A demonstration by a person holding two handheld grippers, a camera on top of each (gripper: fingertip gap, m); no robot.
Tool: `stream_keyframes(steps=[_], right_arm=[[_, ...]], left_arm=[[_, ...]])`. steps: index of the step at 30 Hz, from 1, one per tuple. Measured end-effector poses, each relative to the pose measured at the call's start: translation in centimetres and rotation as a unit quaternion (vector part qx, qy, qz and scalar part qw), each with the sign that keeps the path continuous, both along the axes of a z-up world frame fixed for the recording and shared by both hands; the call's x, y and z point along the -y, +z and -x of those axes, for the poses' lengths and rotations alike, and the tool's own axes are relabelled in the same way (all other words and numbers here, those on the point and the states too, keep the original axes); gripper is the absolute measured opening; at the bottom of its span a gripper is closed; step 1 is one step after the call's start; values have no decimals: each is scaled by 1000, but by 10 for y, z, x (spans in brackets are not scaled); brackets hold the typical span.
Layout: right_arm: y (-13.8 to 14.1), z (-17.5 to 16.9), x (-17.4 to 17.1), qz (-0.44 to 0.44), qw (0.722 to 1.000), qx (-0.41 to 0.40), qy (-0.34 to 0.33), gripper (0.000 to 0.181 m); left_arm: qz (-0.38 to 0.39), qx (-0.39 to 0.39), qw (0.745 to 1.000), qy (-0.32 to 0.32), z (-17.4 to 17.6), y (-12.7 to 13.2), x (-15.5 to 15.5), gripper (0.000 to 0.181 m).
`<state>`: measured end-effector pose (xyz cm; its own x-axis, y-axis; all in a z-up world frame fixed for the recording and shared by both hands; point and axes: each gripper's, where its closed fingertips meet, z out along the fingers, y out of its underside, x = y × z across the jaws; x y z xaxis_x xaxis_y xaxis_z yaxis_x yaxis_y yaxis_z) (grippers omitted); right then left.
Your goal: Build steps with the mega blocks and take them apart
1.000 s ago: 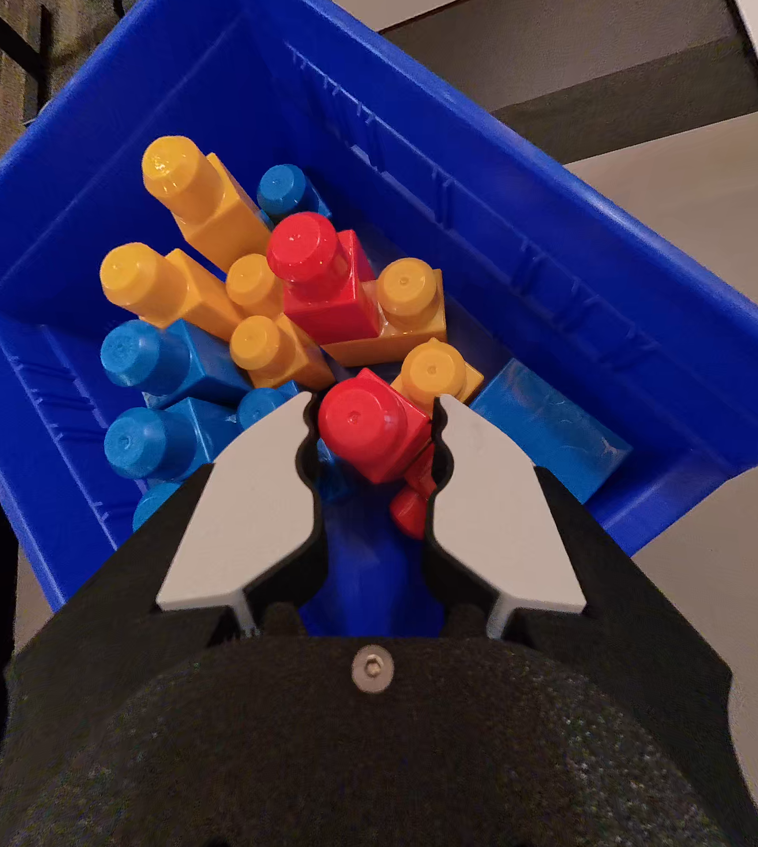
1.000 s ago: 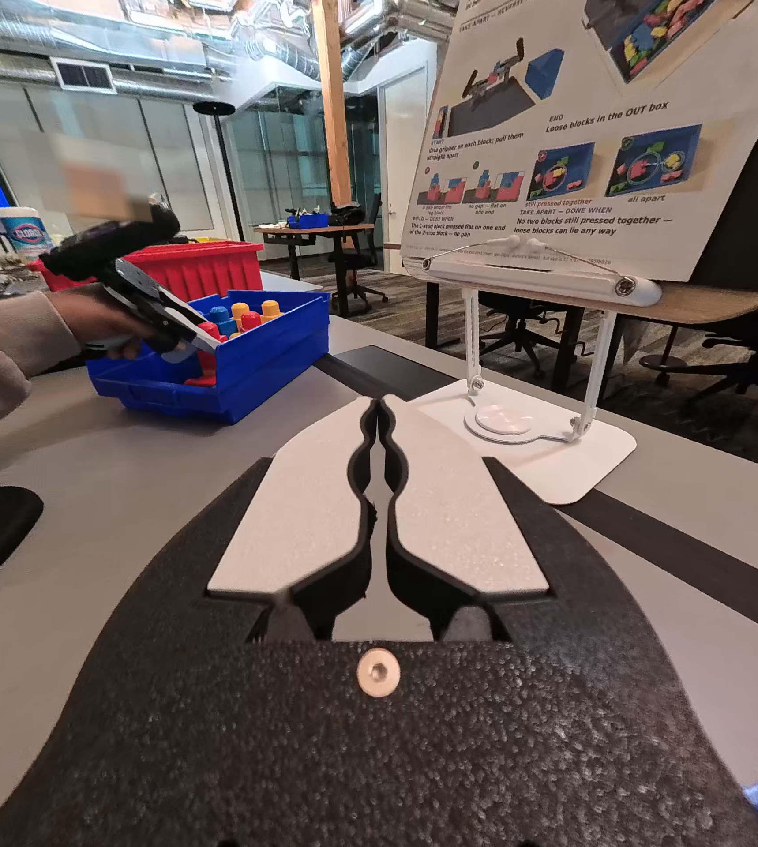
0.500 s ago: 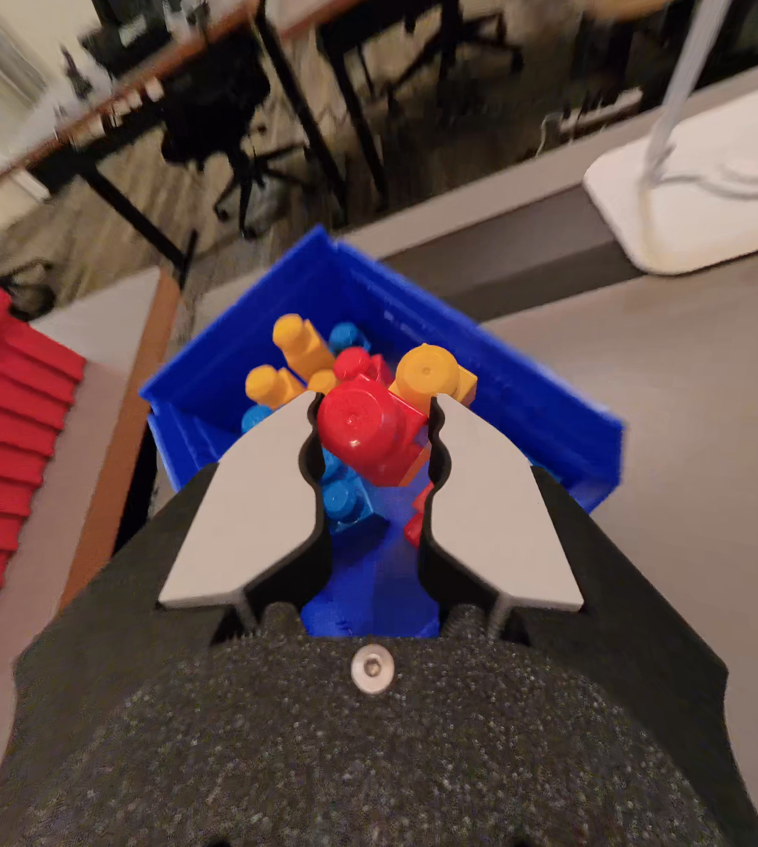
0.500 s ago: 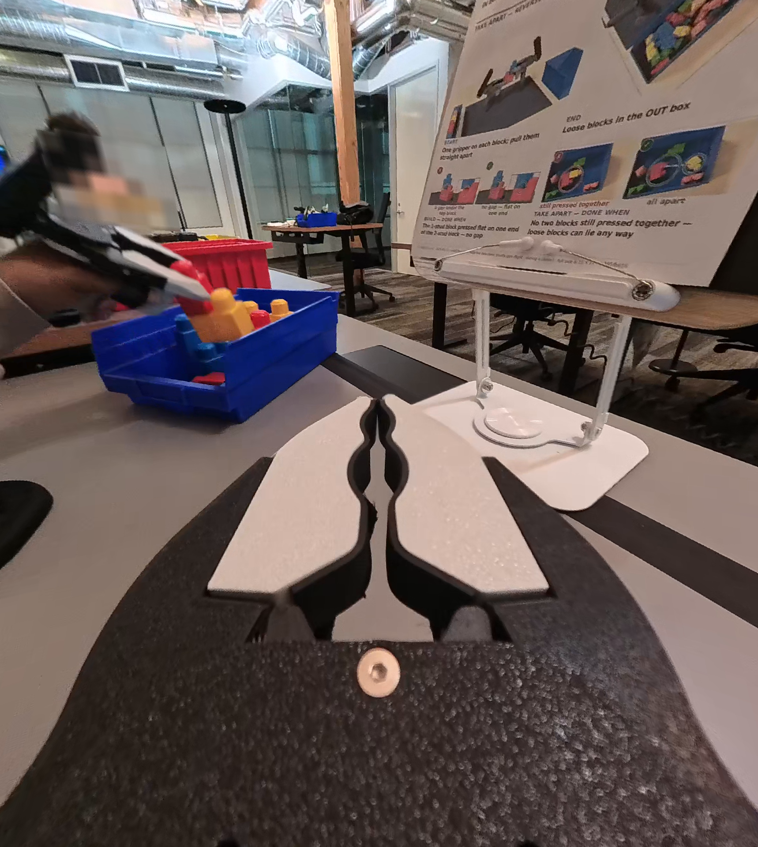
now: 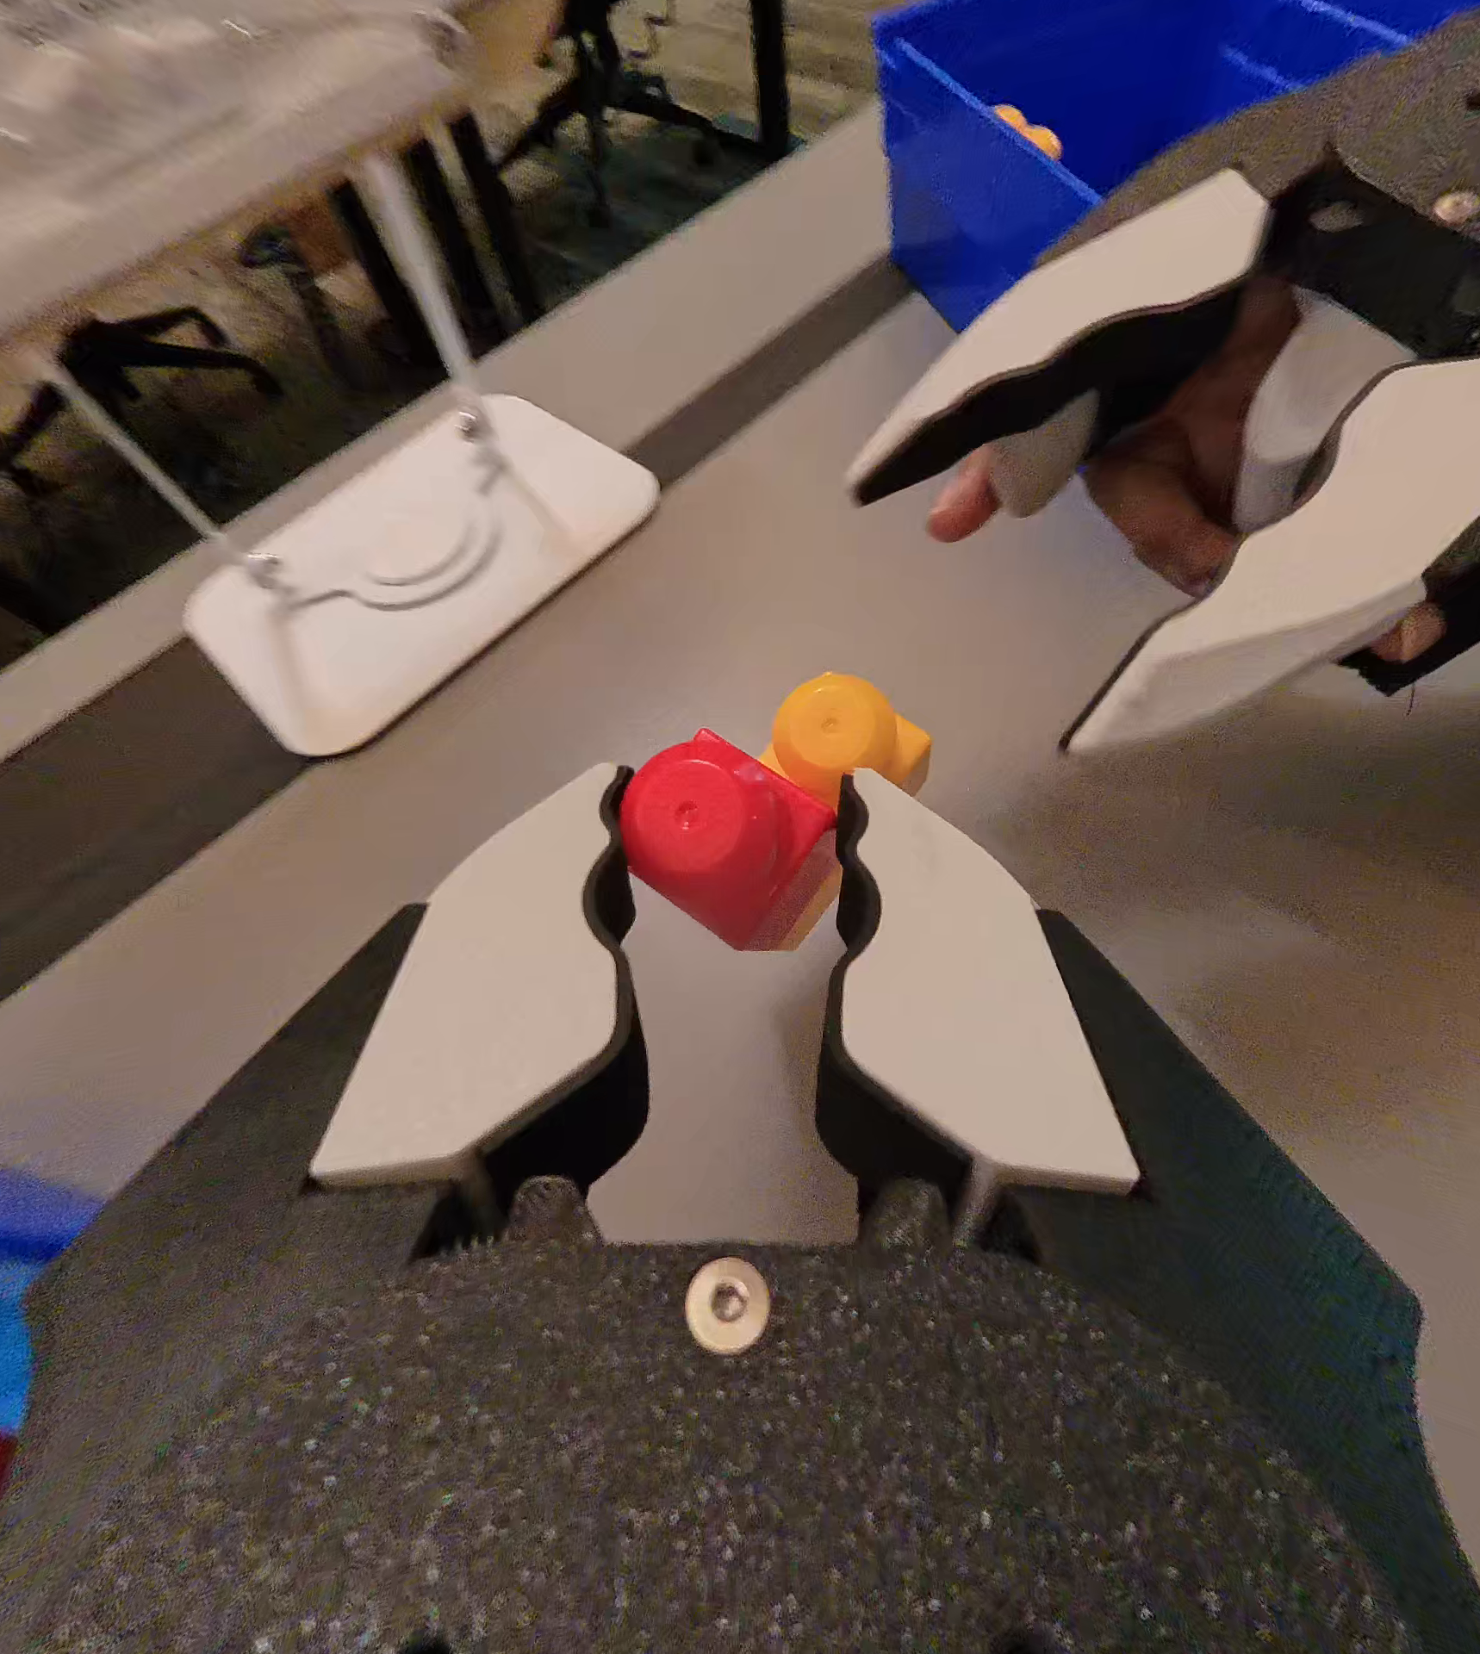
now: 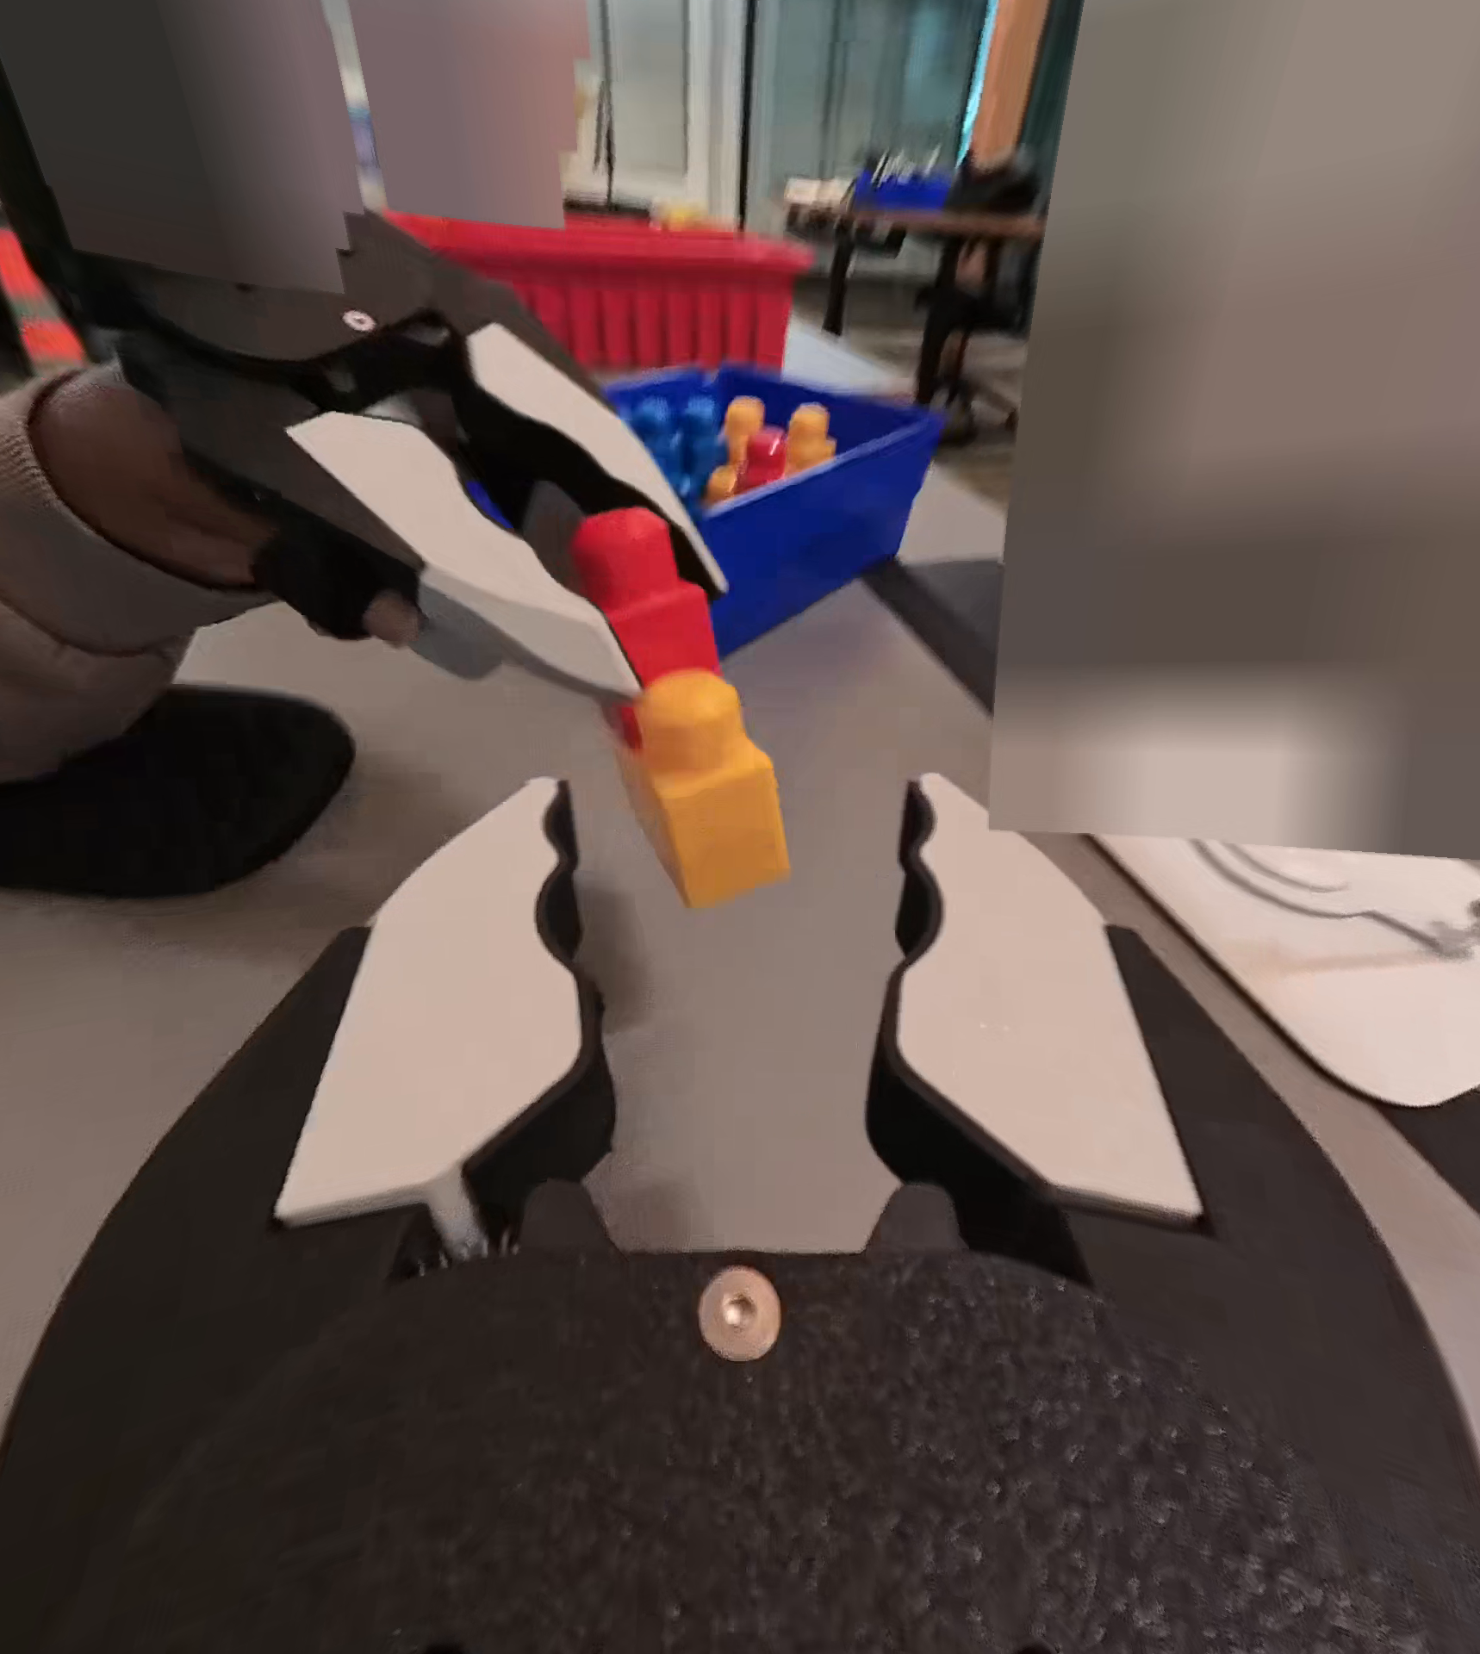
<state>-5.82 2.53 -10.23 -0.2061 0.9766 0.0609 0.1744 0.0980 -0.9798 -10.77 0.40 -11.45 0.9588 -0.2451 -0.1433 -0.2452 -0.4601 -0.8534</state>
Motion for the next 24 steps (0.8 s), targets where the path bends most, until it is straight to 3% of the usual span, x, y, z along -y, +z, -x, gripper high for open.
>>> stream_keyframes(steps=[2,10,17,21,24], right_arm=[[-16,0,10,-18,999,46,21,78],[-53,-3,26,-64,987,131,68,76],[-91,2,29,-105,973,196,63,73],[-112,9,23,-134,963,230,34,56],[-112,10,17,-140,965,219,28,48]], left_arm=[[20,5,1000,-22,-19,-20,-5,43],[53,25,997,-58,-37,-59,-2,43],[14,66,990,-122,-43,-48,6,48],[-38,125,980,-149,-37,-27,7,49],[-62,175,970,-157,-28,-20,6,49]])
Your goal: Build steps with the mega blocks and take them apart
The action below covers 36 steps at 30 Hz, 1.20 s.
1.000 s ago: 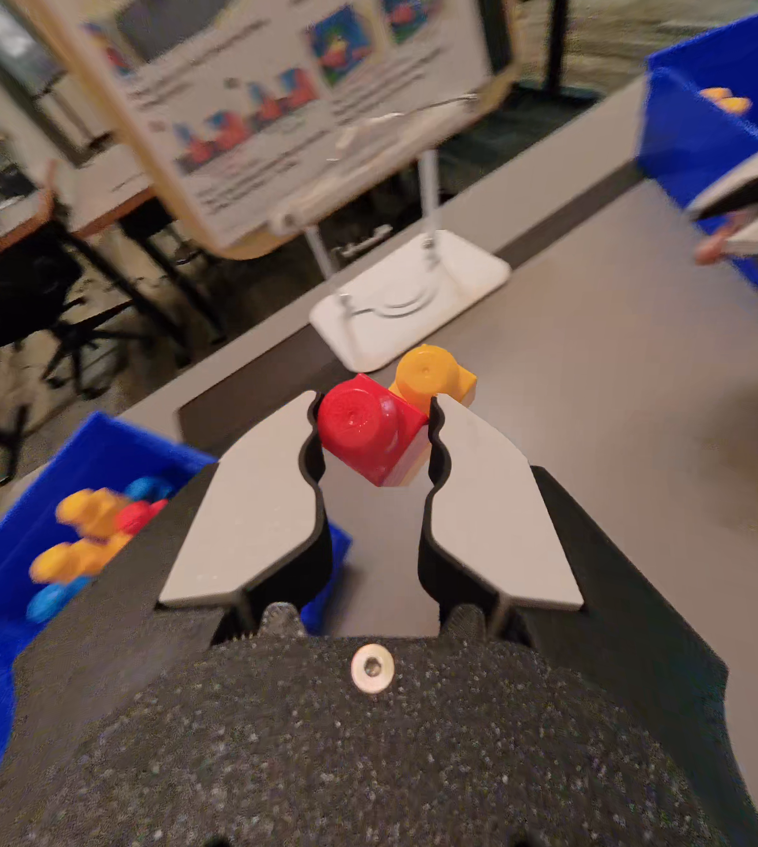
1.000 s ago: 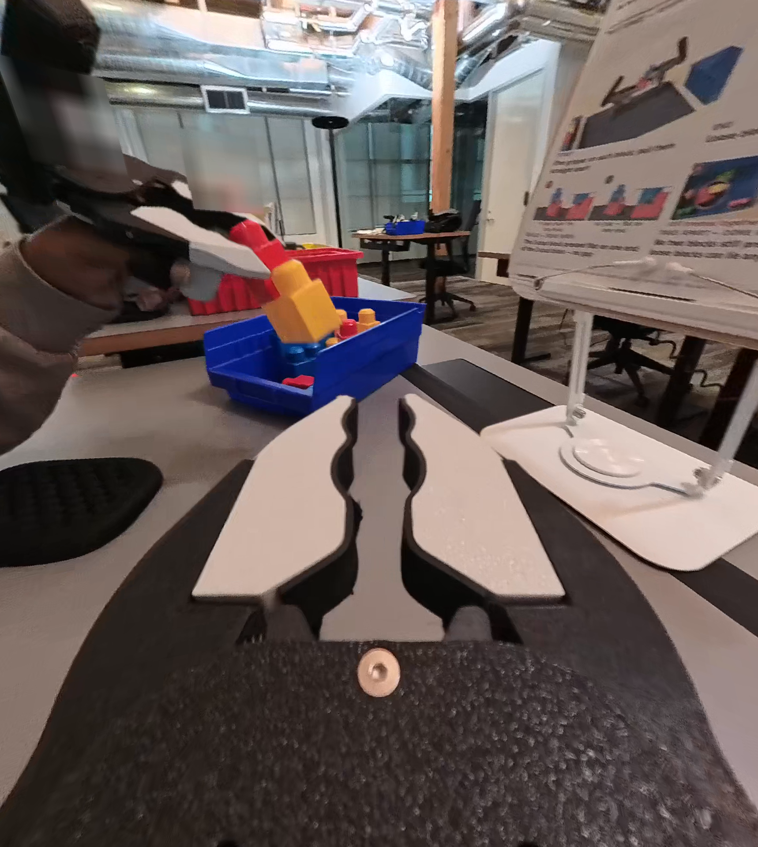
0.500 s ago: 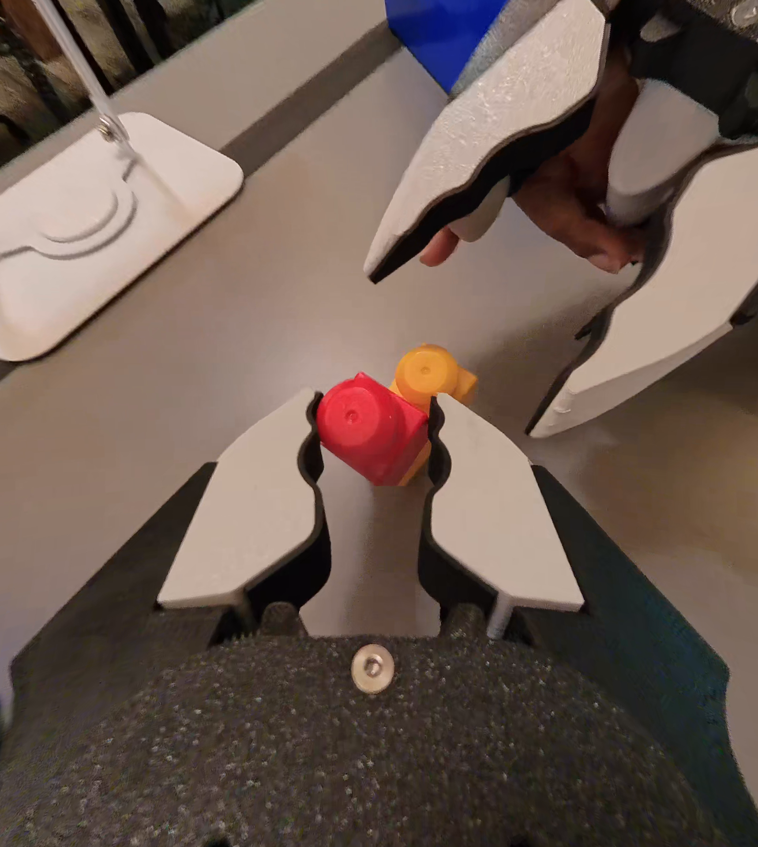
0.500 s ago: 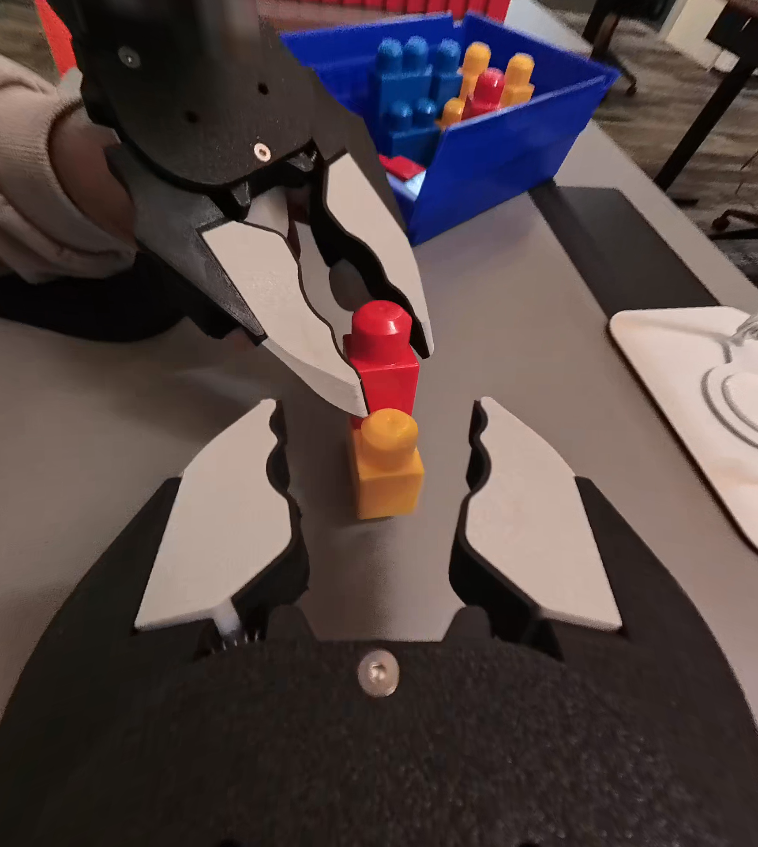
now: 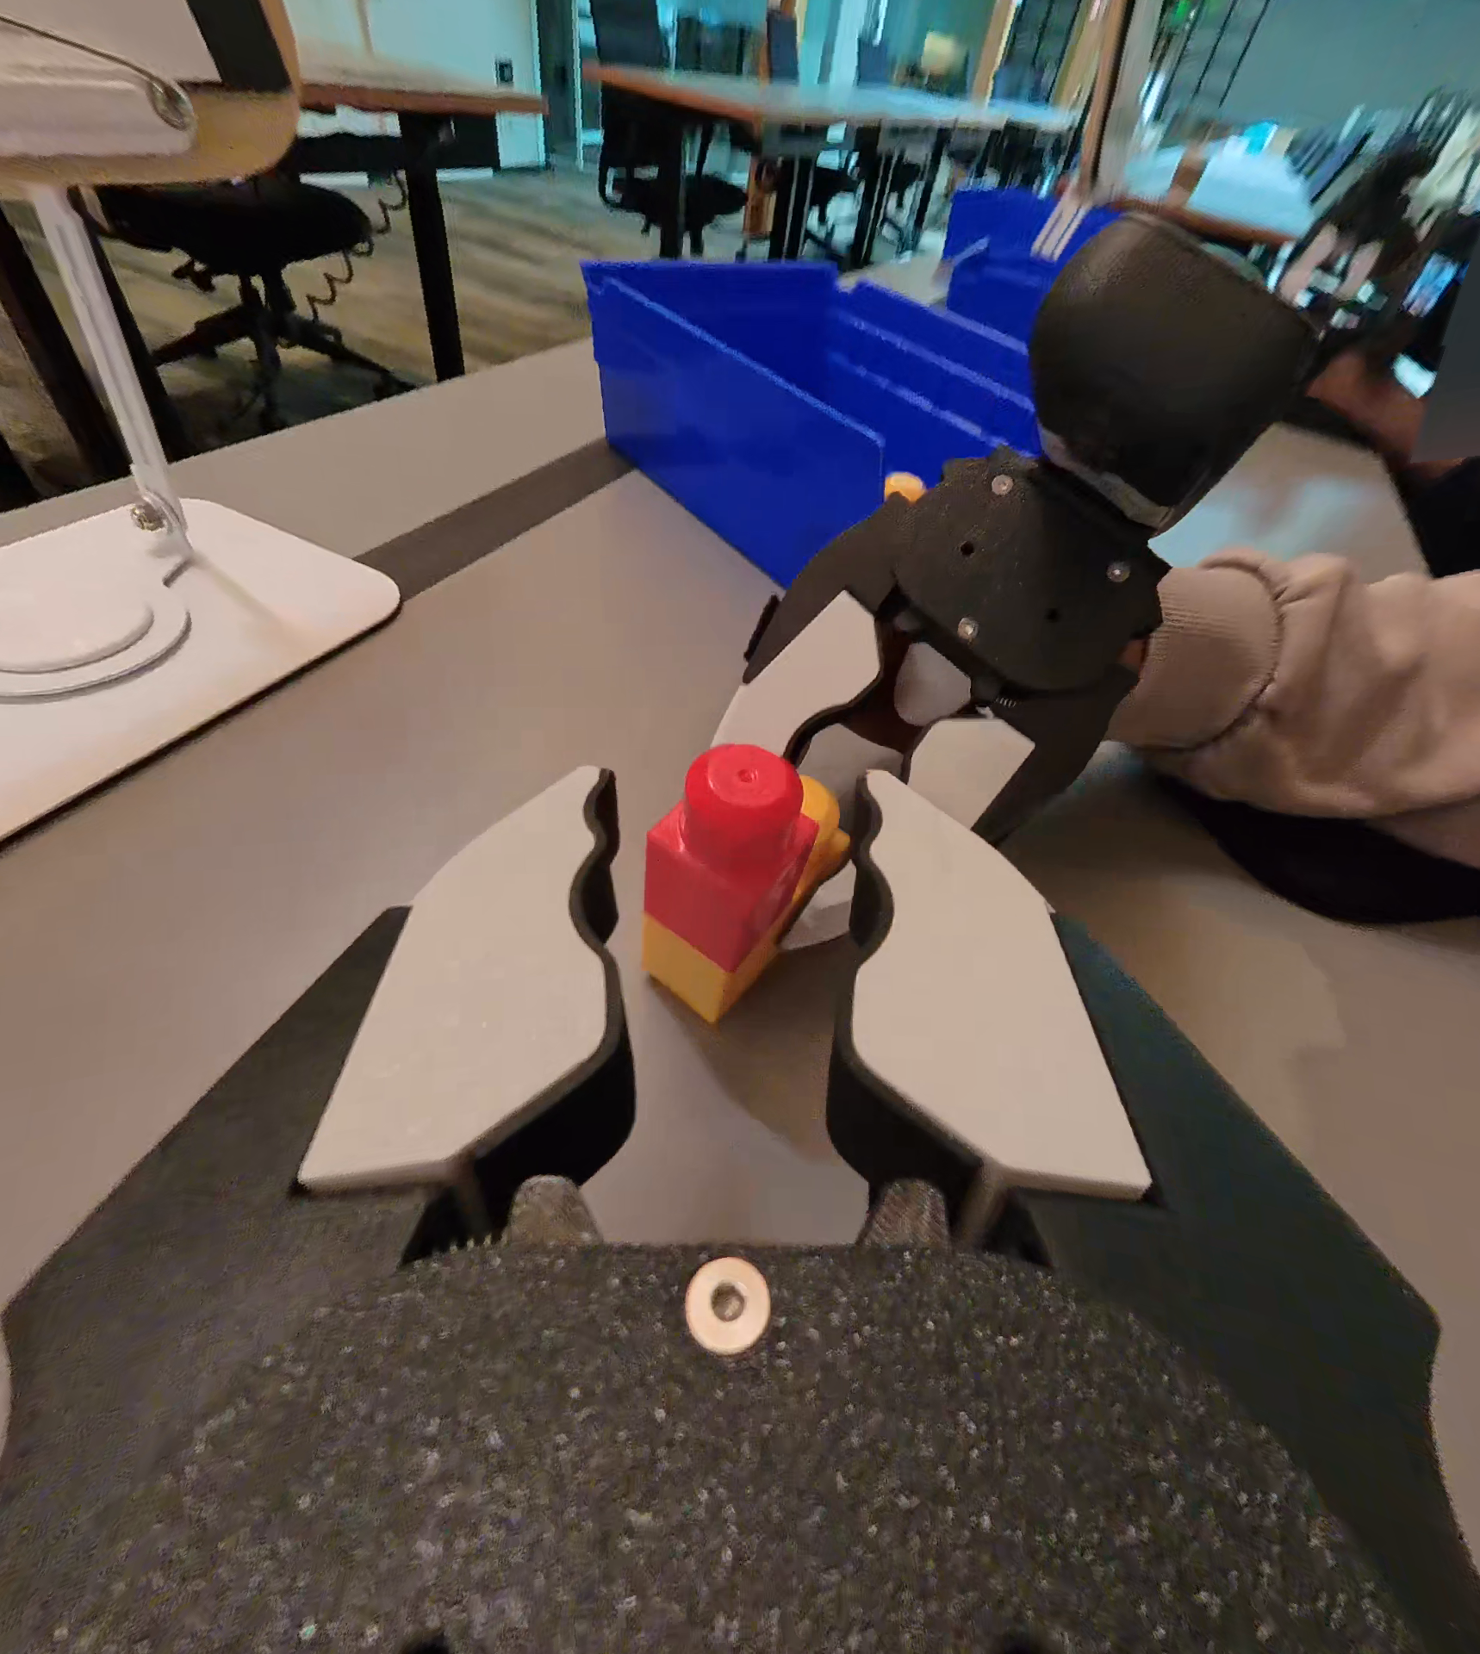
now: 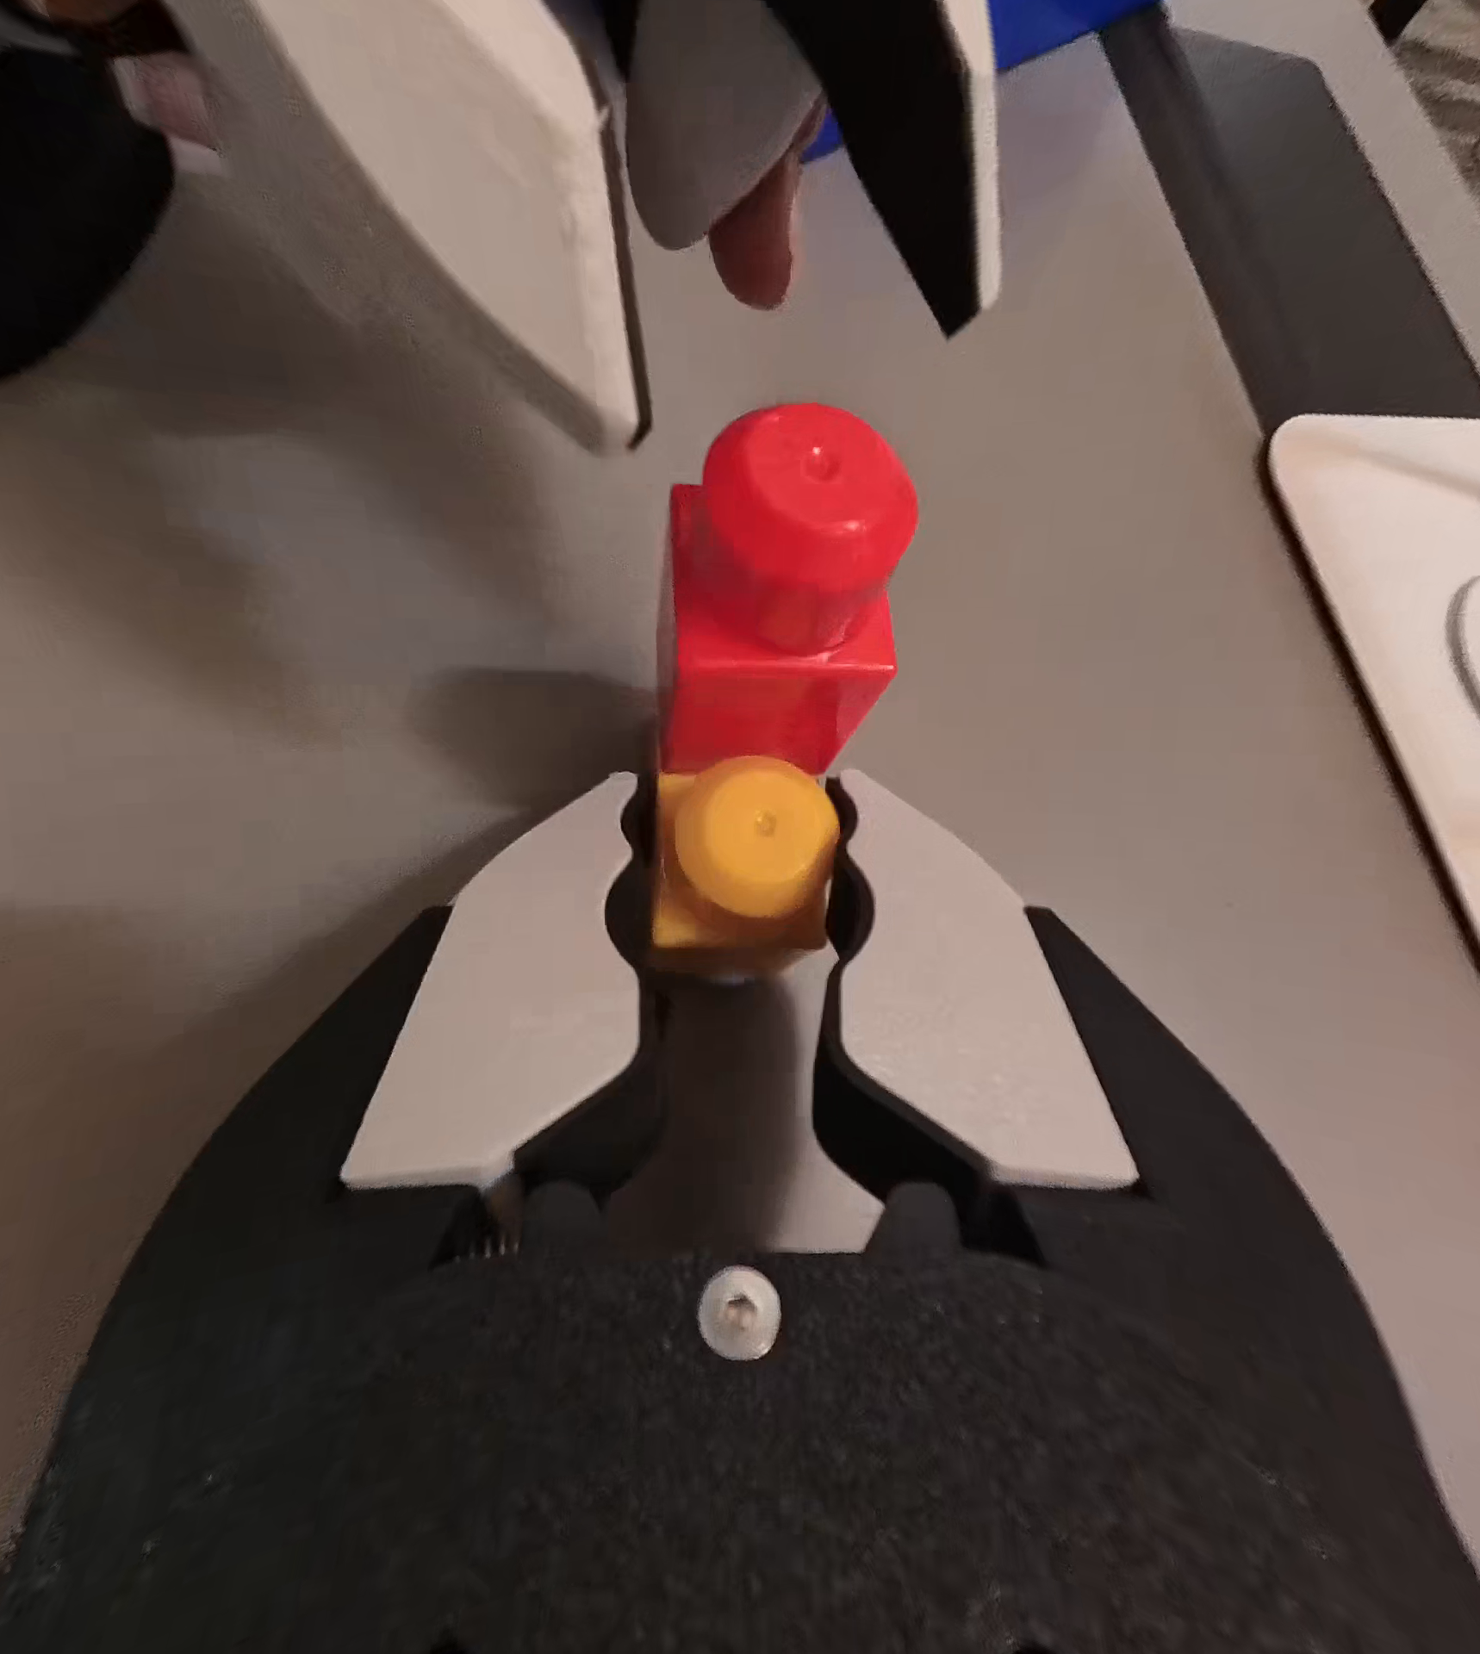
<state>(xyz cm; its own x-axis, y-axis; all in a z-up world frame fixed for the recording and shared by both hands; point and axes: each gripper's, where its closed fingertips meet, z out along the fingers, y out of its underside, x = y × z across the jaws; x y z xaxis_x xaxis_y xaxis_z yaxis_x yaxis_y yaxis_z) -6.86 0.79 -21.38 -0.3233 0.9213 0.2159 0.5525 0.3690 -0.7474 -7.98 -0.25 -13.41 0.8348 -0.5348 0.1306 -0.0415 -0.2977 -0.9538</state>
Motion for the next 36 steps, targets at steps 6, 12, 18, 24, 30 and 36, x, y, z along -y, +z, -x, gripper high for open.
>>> stream_keyframes(steps=[6,12,18,24,30,36], right_arm=[[94,-13,-8,168,962,-214,17,36],[151,-28,8,319,882,-335,87,36],[149,-22,38,364,862,-326,134,36],[136,-31,42,346,892,-244,157,35],[146,-53,19,275,923,-229,139,45],[140,-52,23,237,936,-220,138,35]], left_arm=[[-55,114,992,-8,1,31,2,53],[-104,191,973,-77,-35,61,17,56],[-128,193,968,-100,-44,69,27,39],[-114,147,974,-129,-49,60,33,37],[-92,77,982,-146,-42,43,36,37],[-61,48,983,-165,-53,24,36,37]])
